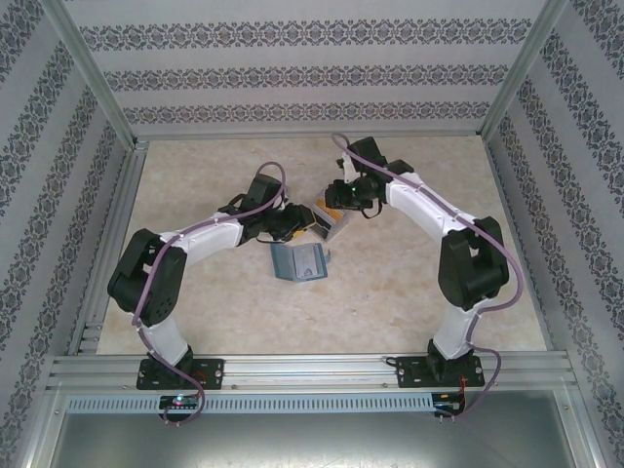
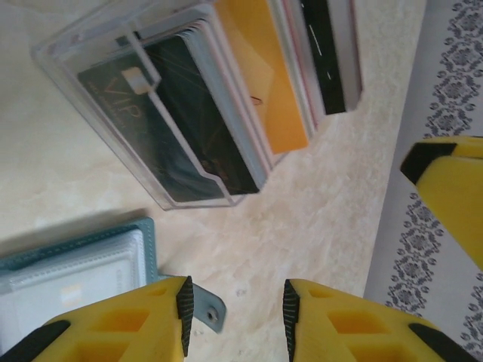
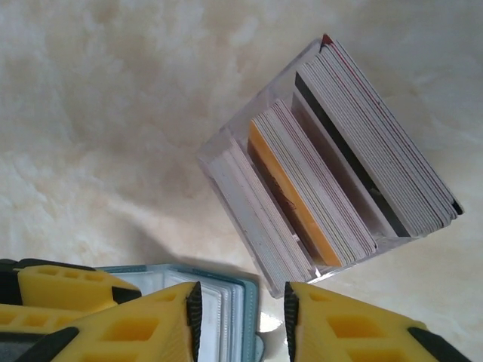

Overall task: Put the credit cards into the card holder
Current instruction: Pick up the credit card from the storage box.

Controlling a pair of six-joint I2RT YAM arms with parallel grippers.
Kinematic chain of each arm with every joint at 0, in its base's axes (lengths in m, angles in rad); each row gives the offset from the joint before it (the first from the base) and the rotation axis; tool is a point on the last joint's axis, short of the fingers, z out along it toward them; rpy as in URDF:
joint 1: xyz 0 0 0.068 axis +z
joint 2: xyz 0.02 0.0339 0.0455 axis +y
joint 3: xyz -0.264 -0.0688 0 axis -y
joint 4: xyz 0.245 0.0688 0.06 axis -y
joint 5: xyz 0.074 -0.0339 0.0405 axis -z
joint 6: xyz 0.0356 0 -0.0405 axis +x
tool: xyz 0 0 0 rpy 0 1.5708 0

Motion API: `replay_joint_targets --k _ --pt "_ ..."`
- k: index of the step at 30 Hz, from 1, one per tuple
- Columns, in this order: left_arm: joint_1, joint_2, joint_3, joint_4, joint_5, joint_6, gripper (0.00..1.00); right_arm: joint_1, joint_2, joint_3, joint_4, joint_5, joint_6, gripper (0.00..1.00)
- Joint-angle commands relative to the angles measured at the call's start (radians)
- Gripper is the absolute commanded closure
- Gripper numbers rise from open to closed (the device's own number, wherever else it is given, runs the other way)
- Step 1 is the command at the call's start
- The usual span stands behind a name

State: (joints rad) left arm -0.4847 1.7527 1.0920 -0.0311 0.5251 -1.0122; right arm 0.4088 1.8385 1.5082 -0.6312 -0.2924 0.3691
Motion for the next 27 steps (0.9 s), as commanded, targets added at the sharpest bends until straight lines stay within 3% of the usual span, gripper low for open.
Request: replay_joint_targets --k 1,7,14,23,27 --pt "-0.017 0.011 -0.026 0.049 -0.087 -0.037 0.61 0.003 0.033 0.079 -0.094 0.071 -0.079 0.61" --pt "-0.034 0.050 -0.061 0.145 -0.126 -0.105 0.61 0.032 0.120 0.181 -0.181 0.052 -0.157 0.59" --pt "-0.043 0.083 -0.054 0.131 -0.154 -0.099 0.61 0.095 0.200 0.240 -0.224 0.103 -0.190 0.60" --pt "-0.043 0.101 -0.062 0.142 -0.169 -0.103 0.61 0.086 0.195 0.261 -0.218 0.176 -0.197 0.59" --pt "-0.044 0.116 -0.052 0.145 -0.168 -0.104 0.61 0.023 0.157 0.246 -0.175 0.145 -0.160 0.59"
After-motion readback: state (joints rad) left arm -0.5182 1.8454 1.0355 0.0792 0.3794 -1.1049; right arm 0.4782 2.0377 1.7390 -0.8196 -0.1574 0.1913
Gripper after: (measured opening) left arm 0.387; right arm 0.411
